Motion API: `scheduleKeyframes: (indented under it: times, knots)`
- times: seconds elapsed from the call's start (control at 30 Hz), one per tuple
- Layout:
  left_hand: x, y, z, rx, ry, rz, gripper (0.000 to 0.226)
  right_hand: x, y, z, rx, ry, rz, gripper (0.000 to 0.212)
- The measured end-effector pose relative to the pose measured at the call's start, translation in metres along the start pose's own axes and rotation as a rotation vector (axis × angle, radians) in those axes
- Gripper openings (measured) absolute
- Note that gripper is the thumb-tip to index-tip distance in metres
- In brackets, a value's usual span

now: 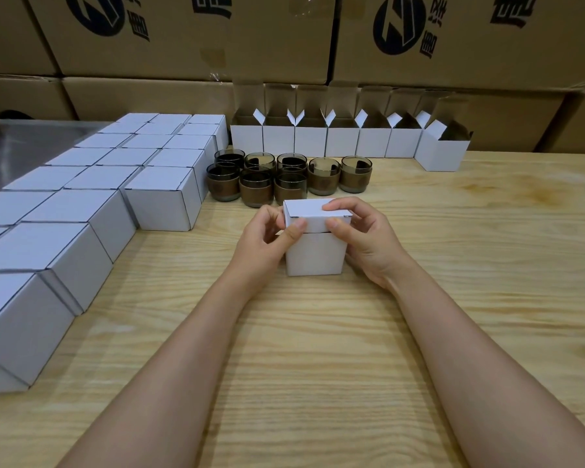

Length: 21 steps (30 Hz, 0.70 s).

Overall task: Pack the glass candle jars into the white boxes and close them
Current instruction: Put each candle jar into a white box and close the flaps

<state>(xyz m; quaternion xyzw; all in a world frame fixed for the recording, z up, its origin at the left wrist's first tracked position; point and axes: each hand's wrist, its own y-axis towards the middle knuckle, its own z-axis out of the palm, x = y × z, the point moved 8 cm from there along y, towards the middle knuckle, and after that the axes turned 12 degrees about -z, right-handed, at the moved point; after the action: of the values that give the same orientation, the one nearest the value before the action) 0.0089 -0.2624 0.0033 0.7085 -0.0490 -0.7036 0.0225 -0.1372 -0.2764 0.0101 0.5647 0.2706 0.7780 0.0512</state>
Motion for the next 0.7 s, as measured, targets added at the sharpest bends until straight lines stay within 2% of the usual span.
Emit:
scheduleKeyframes:
  times: [0.1,0.23,0.33,0.43,0.57,0.7]
  knots:
    - [0.001,0.000,0.001,0.037,-0.056,-0.025,0.031,-0.001,0.000,0.000,0.002,0.002,0.009,0.017]
    - [0.001,0.000,0.001,0.067,-0.092,-0.034,0.026,-0.002,0.000,0.001,0.026,0.030,0.024,0.018]
    - [0.000,-0.001,0.002,0.084,-0.082,-0.020,0.025,-0.005,0.001,-0.001,0.006,0.028,0.081,0.006]
    - [0.002,0.000,0.002,0.051,-0.056,-0.035,0.028,-0.011,0.002,-0.006,-0.034,-0.006,0.136,0.009]
    - [0.008,0.004,0.006,0.012,-0.112,-0.103,0.030,-0.009,0.000,0.000,0.040,-0.042,0.088,0.008]
    - [0.004,0.006,0.007,-0.010,-0.182,-0.082,0.032,-0.010,-0.001,0.001,0.056,-0.069,0.106,0.010]
